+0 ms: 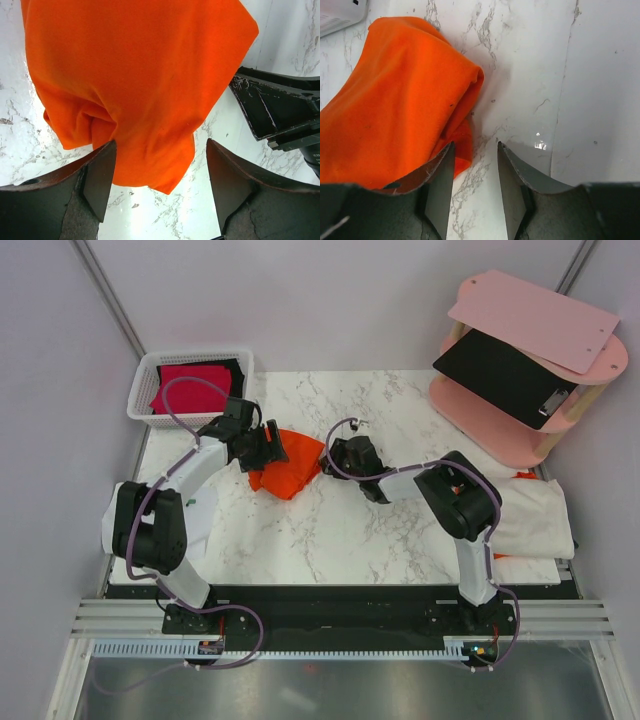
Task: Fold and stack the t-shirts
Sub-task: Flatten out the tshirt
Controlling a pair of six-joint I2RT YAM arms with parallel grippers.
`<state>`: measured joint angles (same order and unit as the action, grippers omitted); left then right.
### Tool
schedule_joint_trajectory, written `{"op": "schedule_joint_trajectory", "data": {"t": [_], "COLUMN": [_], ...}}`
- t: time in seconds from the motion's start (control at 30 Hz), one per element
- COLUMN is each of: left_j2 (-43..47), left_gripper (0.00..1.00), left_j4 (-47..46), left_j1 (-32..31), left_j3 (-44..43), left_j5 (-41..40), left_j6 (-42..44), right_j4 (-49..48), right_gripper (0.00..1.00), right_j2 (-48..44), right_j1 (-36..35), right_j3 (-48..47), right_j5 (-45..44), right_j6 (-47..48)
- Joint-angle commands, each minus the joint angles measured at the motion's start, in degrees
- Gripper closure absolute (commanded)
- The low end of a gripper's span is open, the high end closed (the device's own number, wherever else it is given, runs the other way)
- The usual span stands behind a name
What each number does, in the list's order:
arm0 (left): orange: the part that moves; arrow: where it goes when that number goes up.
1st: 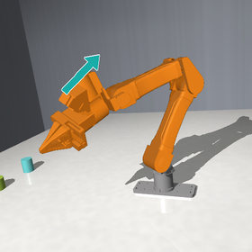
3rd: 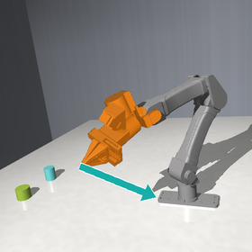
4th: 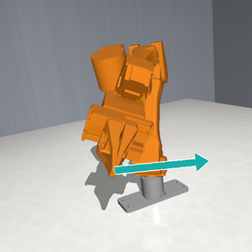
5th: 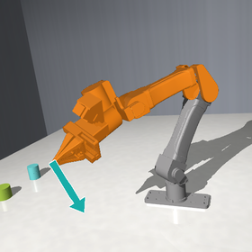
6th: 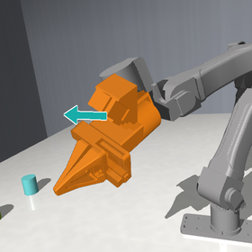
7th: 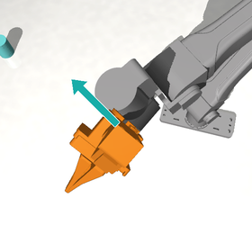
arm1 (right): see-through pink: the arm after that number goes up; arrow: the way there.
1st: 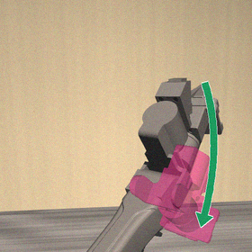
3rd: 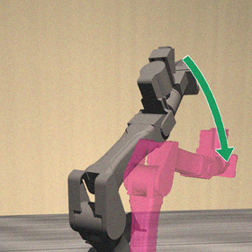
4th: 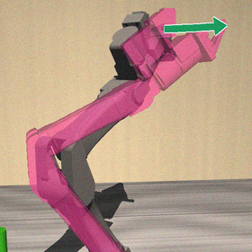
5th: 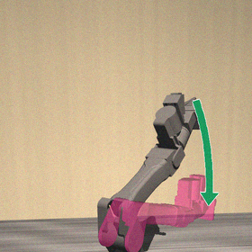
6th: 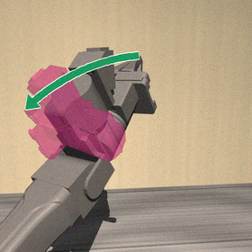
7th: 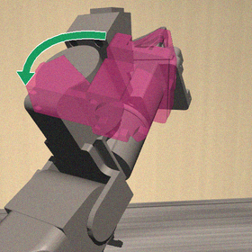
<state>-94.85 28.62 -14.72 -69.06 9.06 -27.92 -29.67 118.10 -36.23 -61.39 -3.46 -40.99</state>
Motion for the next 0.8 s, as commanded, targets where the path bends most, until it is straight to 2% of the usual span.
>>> {"op": "schedule_joint_trajectory", "data": {"t": [0.0, 0.13, 0.27, 0.53, 0.77], "left_j2": [-0.68, -1.21, -1.74, -1.31, 0.19], "left_gripper": [0.21, 0.22, 0.22, 0.21, 0.21], "left_j4": [0.65, 0.65, 0.65, 0.73, 1.44], "left_j1": [0.13, 0.13, 0.13, 0.13, 0.13], "left_j3": [-2.49, -2.40, -2.31, -1.70, -1.96], "left_j5": [-1.59, -1.50, -1.67, -1.59, -1.76], "left_j6": [2.35, 2.17, 1.91, 1.91, 1.99], "right_j4": [0.84, 0.32, -0.73, 0.22, 4.87], "right_gripper": [0.52, 0.48, 0.48, 0.48, 0.50], "right_j2": [-1.64, -5.59, -4.73, 4.49, 6.87], "right_j1": [-0.42, -0.42, -0.42, -1.91, -4.73], "right_j3": [3.90, 8.29, 8.65, 0.93, -4.17], "right_j5": [1.80, 0.74, 1.52, 2.76, -0.23], "right_j6": [-1.11, -0.23, -0.66, -0.58, 1.97]}}
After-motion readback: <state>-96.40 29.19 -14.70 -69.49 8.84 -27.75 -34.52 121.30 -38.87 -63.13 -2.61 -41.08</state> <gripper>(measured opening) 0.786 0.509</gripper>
